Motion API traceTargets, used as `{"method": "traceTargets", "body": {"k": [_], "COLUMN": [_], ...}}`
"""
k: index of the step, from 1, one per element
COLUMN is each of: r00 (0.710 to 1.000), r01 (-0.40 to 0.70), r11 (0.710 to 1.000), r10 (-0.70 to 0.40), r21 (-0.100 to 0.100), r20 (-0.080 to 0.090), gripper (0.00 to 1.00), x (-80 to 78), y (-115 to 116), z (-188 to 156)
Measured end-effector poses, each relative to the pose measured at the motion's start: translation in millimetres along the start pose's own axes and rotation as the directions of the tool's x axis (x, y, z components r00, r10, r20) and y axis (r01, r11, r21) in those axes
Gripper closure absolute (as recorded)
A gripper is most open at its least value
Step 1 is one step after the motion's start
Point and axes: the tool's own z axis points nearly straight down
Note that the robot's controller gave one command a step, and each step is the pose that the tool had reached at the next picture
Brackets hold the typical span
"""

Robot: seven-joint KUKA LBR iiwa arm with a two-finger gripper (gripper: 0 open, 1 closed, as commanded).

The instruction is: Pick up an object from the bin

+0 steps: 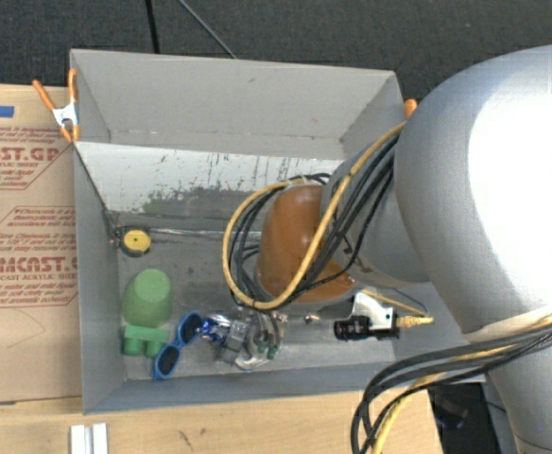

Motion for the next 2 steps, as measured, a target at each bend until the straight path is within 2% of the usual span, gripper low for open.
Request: {"method": "traceTargets", "body": {"k": [1, 2], "r00": [1.000, 1.000], "r01": [0.002, 0.003], "r11": [1.000, 1.000], "r10": [-0.002, -0.003], "r21": [0.000, 0.001], "r20": [0.006, 0.004], "gripper": [1.00, 1.00], "x": [0.4, 1.2], "y": [1.1, 1.9], "z": [-21.4, -24.8]}}
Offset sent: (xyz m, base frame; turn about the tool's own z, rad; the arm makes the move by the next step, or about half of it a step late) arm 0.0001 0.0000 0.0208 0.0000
